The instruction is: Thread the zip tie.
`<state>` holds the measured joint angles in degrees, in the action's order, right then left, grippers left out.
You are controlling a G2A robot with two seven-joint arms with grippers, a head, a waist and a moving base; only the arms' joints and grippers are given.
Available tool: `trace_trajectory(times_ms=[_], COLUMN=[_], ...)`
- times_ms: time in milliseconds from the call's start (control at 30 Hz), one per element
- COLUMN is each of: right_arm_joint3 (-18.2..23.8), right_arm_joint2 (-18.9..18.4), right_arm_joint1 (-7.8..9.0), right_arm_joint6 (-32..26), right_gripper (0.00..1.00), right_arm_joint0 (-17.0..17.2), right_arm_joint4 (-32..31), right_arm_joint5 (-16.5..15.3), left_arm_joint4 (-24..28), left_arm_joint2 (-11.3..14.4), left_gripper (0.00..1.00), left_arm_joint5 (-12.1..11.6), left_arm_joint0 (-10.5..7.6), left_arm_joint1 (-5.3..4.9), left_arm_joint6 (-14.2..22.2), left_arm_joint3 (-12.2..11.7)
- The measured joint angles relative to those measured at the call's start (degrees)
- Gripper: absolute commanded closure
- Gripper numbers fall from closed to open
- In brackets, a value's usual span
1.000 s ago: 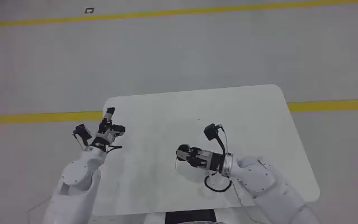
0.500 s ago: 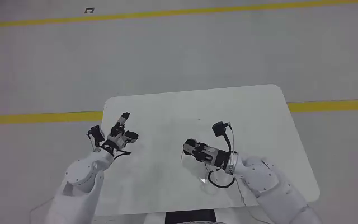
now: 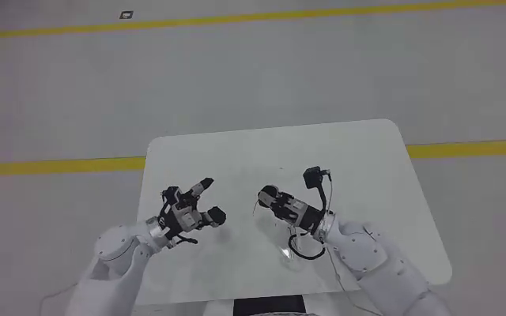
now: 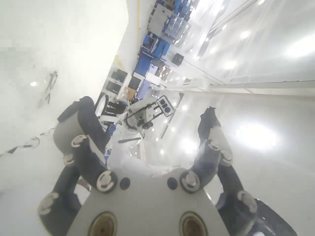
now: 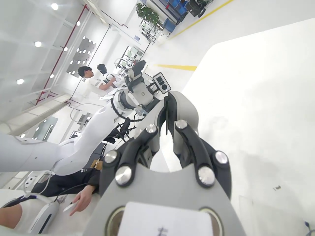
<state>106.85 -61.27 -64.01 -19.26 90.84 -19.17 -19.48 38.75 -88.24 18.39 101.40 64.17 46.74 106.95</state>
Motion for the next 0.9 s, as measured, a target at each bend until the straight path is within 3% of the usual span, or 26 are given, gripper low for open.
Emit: trace_trajectory(times_ms=[300, 667, 900], right_arm_joint3=[0.0, 0.1, -0.5], right_arm_joint2=[0.3, 4.1, 4.8], right_arm_joint1=[-0.06, -0.69, -0.76], right_arm_joint6=[0.3, 8.1, 12.1], right_gripper=[1.0, 1.0, 1.0], right_arm_joint0=[0.0, -1.7, -2.3], right_arm_joint4=[0.1, -2.4, -2.2], right_arm_joint5=[0.1, 0.0, 0.0], left_arm_joint4=[-0.4, 10.5, 10.3], left_arm_joint2=[0.1, 5.8, 6.2], left_gripper=[0.0, 0.0, 0.0], left_arm_joint5=[-0.3, 1.1, 1.0], left_arm_joint0=[-0.24, -1.78, -2.81], left_arm_joint1=[-0.04, -0.34, -0.85], left_arm_joint6=[-0.1, 6.6, 5.5], left_arm_joint3=[0.1, -3.7, -3.4])
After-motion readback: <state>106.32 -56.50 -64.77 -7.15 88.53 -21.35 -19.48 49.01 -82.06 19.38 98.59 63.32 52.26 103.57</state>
